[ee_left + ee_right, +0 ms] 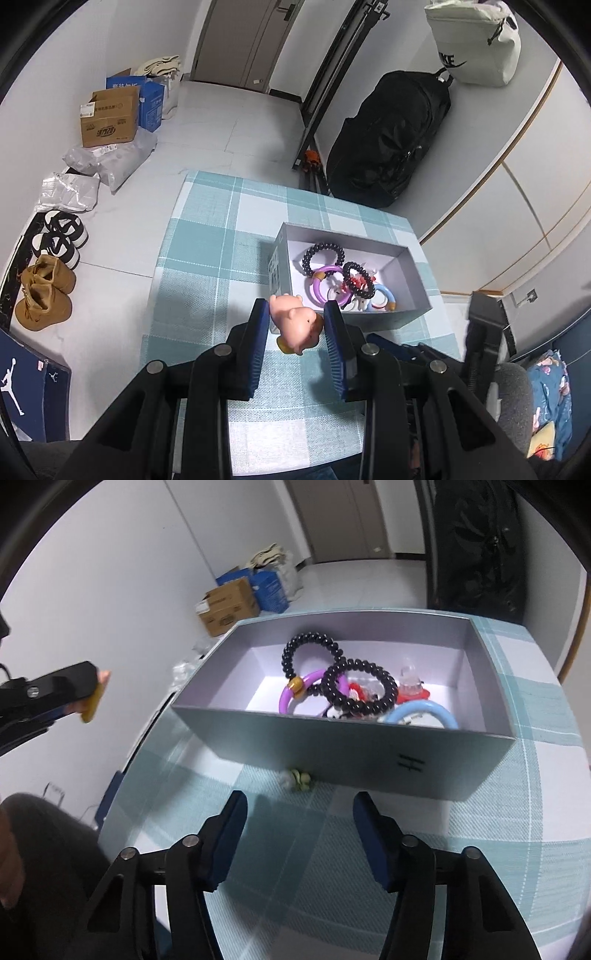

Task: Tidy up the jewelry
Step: 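Grasp the pink pig figure with the left tool and lift it, then grasp the small white-green charm with the right tool while the left tool holds the pig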

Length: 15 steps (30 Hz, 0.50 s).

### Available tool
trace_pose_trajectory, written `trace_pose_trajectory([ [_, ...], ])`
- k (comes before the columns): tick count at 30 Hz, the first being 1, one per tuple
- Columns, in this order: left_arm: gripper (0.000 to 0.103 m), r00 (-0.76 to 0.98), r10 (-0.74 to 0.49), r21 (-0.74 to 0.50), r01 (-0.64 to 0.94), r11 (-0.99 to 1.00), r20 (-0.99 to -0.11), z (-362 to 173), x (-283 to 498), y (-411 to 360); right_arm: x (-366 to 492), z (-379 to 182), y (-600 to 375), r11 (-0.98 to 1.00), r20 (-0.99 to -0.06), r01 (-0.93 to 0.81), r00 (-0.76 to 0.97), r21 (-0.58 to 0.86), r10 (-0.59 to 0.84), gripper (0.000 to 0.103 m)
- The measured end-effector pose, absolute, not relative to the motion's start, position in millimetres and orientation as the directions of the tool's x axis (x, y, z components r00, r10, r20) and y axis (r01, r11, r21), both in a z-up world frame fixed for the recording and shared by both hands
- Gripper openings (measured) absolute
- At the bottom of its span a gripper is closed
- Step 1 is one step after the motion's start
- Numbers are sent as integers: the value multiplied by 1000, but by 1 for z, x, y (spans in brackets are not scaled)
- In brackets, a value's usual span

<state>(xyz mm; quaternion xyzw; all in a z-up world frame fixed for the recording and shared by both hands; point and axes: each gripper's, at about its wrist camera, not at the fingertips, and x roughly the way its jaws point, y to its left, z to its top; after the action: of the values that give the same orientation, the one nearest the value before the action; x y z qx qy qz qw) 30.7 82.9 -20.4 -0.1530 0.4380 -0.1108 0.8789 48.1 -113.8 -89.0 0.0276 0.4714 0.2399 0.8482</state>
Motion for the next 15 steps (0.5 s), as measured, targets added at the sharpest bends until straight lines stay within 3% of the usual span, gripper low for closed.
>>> trace_pose_trajectory([
  [4, 25, 595, -338, -384, 54, 922, -729, -19, 30, 90, 52, -90, -103, 912, -789, -329, 479, 247, 386, 48],
  [11, 25, 594, -361, -420, 41, 907, -719, -18, 29, 99, 50, -91, -84, 960, -805, -243, 537, 138, 252, 25],
  [14, 25, 596, -368, -426, 47, 903, -714, -17, 27, 99, 48, -91, -78, 972, -813, -219, 547, 90, 199, 25],
  [15, 25, 597, -370, -428, 49, 902, -712, -16, 27, 99, 48, -92, -75, 971, -816, -228, 547, 71, 188, 20],
])
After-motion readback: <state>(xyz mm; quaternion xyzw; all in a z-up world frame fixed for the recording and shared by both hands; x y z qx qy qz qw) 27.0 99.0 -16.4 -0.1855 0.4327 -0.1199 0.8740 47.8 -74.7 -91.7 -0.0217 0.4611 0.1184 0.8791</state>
